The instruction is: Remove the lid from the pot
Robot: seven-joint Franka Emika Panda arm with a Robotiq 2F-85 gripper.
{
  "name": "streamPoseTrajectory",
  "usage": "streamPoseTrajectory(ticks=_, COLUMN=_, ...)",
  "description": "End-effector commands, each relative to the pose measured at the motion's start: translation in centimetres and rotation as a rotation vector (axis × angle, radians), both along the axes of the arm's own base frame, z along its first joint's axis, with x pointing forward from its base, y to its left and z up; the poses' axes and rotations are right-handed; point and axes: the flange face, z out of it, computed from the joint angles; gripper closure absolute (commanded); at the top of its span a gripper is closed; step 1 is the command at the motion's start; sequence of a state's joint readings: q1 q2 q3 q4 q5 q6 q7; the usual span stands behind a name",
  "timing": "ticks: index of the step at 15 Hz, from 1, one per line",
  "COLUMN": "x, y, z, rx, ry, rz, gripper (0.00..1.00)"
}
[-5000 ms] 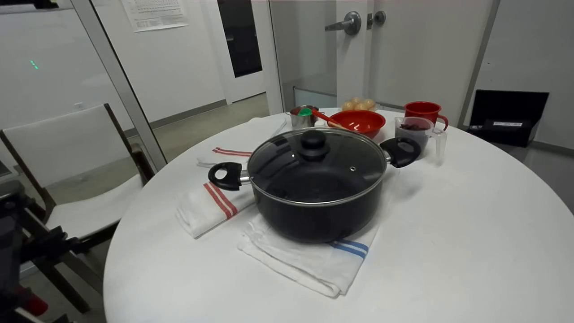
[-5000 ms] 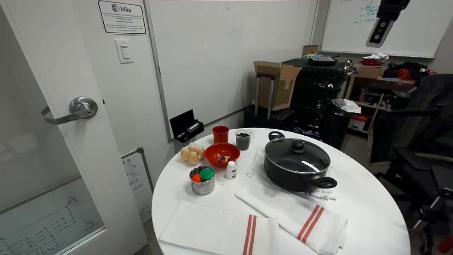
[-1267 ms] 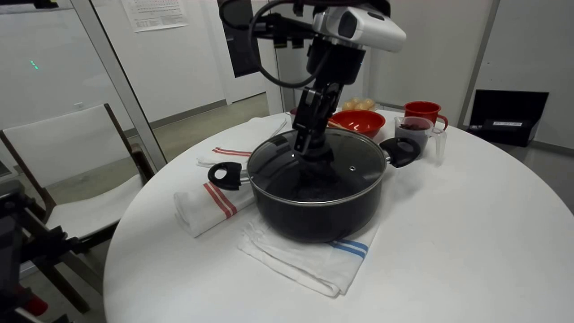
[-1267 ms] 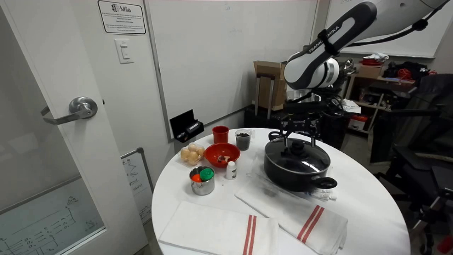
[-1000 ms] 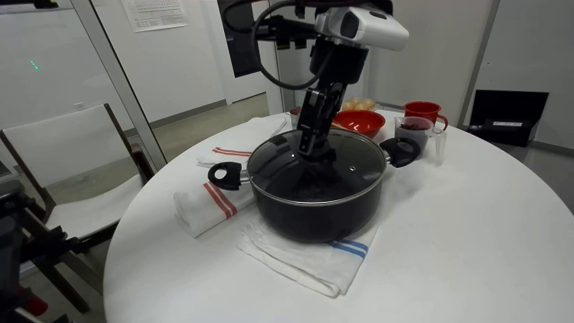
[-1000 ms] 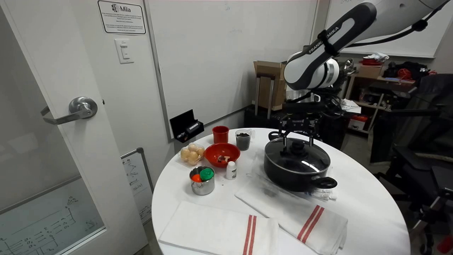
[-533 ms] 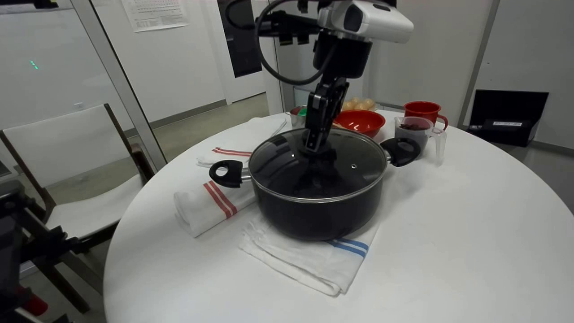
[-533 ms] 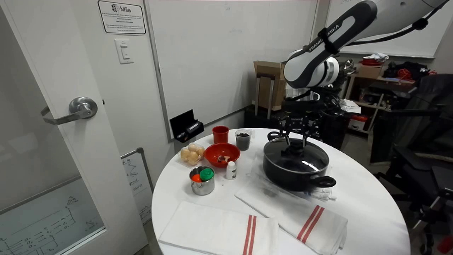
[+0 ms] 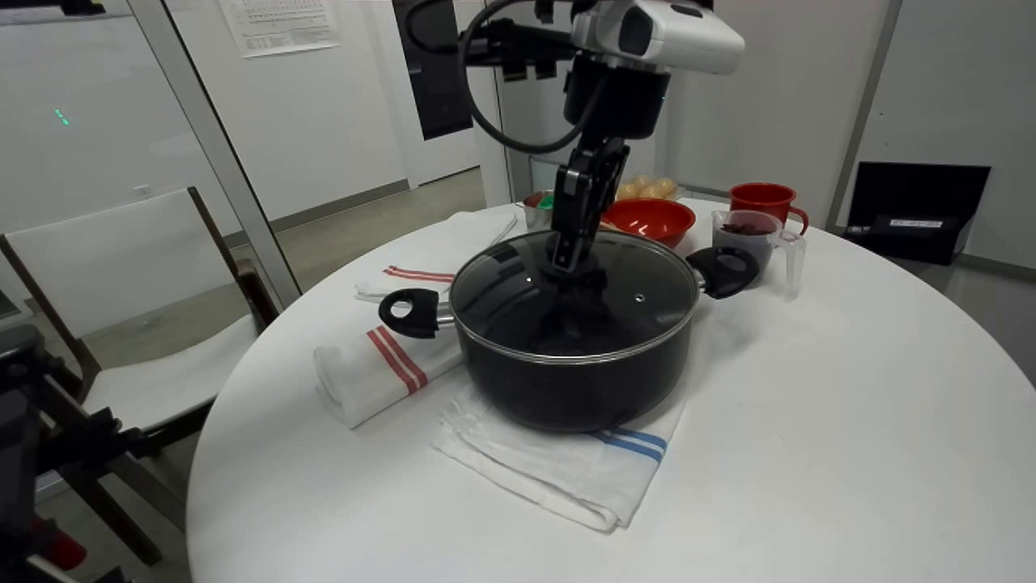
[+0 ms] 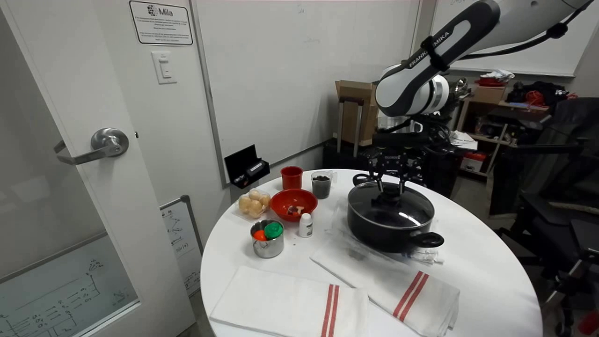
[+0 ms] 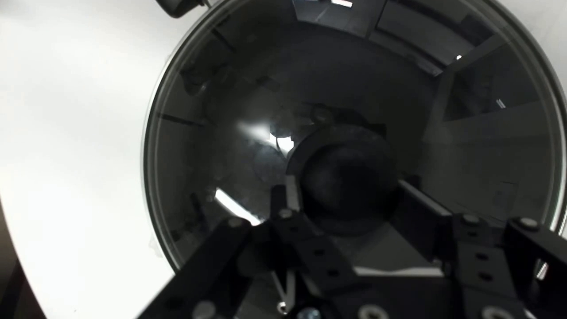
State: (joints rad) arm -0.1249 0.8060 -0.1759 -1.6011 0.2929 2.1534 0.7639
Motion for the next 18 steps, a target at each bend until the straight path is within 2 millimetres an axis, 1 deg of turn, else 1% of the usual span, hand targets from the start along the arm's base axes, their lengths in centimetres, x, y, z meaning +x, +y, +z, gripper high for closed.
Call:
streamPoseTrajectory(ticks=1, x=-0.5, y=1.4, z=2.6, rx=-0.011, ry=-0.053, rz=0.031, gripper=0.74)
streamPoseTrajectory(ticks=7, x=-1.4, y=3.7, z=6.0, rx=-0.027, ry=-0.105, rz=0.081, gripper=0.74)
streamPoseTrajectory(ticks=11, x=-1.3, y=6.0, z=8.4, rx=-0.01, ry=-0.125, rz=0.148, gripper=0.74)
streamPoseTrajectory(ticks=15, x=-0.2, y=9.3, z=10.4, rx=0.013, ry=-0.139, rz=0.234, gripper=0.74)
streamPoseTrajectory(ticks=18, x=0.7, y=12.5, z=11.9, rx=0.056, ry=-0.153, rz=0.247, gripper=0.74)
